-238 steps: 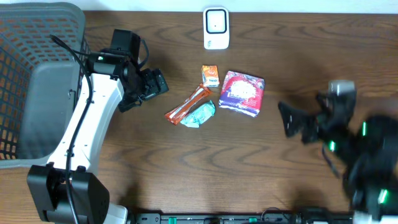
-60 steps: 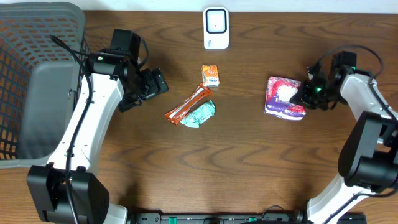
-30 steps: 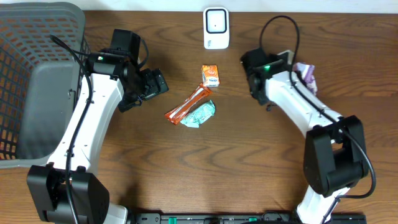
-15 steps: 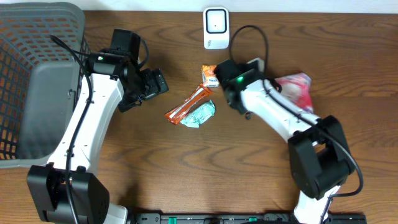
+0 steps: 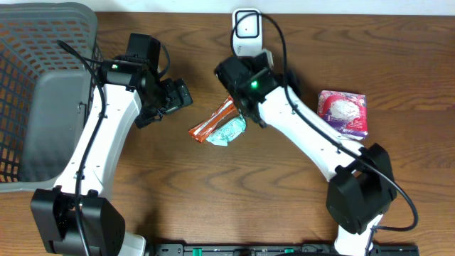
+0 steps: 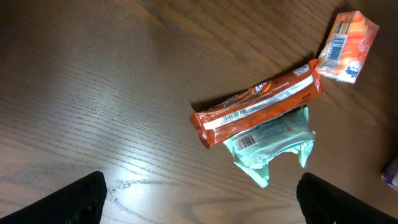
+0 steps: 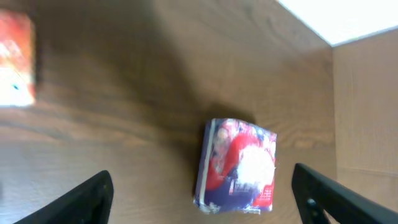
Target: Scan the item barcode
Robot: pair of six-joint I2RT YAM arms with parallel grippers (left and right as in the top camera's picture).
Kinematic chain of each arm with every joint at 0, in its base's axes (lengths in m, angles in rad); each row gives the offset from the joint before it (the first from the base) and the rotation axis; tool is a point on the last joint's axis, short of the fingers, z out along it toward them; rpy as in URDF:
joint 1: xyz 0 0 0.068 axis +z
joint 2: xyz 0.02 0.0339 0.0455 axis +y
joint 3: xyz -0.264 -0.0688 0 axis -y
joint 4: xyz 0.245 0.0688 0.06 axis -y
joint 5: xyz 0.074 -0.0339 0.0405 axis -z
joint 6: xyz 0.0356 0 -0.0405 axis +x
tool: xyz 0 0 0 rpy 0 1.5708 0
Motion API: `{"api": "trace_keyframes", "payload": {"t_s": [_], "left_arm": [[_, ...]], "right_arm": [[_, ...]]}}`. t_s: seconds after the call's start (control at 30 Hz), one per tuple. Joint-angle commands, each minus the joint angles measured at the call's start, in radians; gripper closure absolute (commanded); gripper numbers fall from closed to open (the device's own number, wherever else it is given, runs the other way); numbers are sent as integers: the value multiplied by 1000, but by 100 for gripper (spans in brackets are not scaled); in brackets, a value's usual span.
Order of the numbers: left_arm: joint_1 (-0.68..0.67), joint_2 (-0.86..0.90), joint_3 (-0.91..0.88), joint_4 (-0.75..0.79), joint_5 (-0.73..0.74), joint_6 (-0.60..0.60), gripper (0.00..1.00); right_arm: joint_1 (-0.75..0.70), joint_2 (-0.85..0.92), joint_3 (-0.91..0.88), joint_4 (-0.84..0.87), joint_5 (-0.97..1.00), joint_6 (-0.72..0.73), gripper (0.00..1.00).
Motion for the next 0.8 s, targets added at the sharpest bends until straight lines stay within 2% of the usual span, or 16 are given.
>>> {"api": "trace_keyframes", "payload": {"t_s": [0.0, 0.13, 0.43, 0.77], "left_arm": [[2, 6, 11, -6, -11, 6, 2], [2, 6, 11, -6, -11, 6, 2], [2, 6, 11, -6, -11, 6, 2], [2, 6, 11, -6, -11, 6, 2]], "right_arm": [[-10, 4, 61, -9, -58, -80, 9], [-11, 5, 63, -15, -111, -103, 1], [-6, 5, 61, -22, -388, -103, 1], [0, 5, 61, -25, -444, -103, 1]]}}
